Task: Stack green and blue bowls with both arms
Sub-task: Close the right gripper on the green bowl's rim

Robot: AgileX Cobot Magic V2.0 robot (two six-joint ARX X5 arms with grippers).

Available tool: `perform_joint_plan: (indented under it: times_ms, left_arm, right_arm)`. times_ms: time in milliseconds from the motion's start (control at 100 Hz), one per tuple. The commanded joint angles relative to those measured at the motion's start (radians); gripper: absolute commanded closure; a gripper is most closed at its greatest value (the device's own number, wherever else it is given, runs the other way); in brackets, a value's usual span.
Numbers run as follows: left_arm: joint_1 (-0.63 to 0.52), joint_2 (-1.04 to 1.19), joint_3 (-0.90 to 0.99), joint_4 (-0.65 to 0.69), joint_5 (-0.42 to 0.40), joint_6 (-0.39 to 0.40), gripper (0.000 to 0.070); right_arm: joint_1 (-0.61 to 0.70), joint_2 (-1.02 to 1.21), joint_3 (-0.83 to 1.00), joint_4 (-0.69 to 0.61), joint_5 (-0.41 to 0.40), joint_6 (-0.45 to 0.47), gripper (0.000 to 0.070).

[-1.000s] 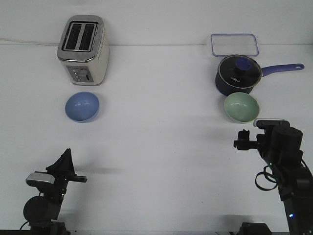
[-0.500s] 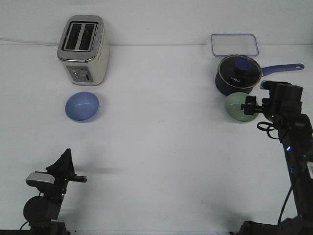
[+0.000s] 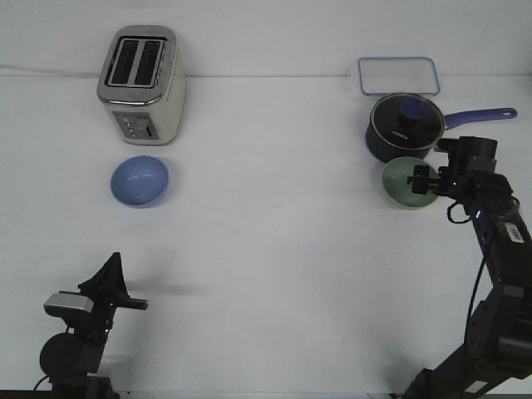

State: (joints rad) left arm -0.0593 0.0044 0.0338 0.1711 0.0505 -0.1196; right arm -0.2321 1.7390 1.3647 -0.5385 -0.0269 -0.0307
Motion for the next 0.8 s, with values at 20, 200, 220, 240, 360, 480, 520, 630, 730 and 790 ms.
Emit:
perform_joint_plan:
  times_ms: [20, 200, 220, 240, 360, 480, 520, 630, 730, 790]
  left_arm:
    - [0.001, -0.001, -0.02, 0.01, -0.003, 0.002, 0.069]
    - [0.001, -0.001, -0.02, 0.01, -0.002, 0.002, 0.069]
    - [0.001, -0.001, -0.02, 0.01, -0.003, 0.002, 0.069]
    - [0.001, -0.001, -0.02, 0.01, -0.003, 0.002, 0.069]
    - [0.001, -0.001, -0.02, 0.01, -0.002, 0.002, 0.069]
    - [0.001, -0.001, -0.02, 0.01, -0.002, 0.002, 0.069]
    - [0.001, -0.001, -0.02, 0.01, -0.002, 0.002, 0.069]
    - [0.001, -0.001, -0.02, 0.01, -0.002, 0.002, 0.069]
    - [0.001, -0.001, -0.02, 0.01, -0.002, 0.002, 0.069]
    - [0.001, -0.001, -0.02, 0.01, -0.003, 0.002, 0.069]
  right_arm:
    - [-0.012, 0.041, 0.025, 0.013, -0.011, -0.013, 0.0163]
    - [-0.016, 0.068, 0.025, 0.015, -0.012, -0.012, 0.0163]
    - [-0.016, 0.07, 0.025, 0.018, -0.016, -0.012, 0.0163]
    - [-0.016, 0.071, 0.025, 0.019, -0.021, -0.012, 0.0163]
    - [-0.016, 0.078, 0.025, 0.026, -0.034, -0.012, 0.0163]
    - [-0.016, 0.09, 0.024, 0.026, -0.035, -0.012, 0.0163]
    - [-0.016, 0.095, 0.024, 0.026, -0.037, -0.012, 0.0163]
    - [-0.016, 0.113, 0.024, 0.021, -0.037, -0.011, 0.0163]
    - [-0.016, 0.128, 0.024, 0.011, -0.038, -0.011, 0.0165]
    - [-0.016, 0.129, 0.024, 0.003, -0.038, -0.011, 0.0175]
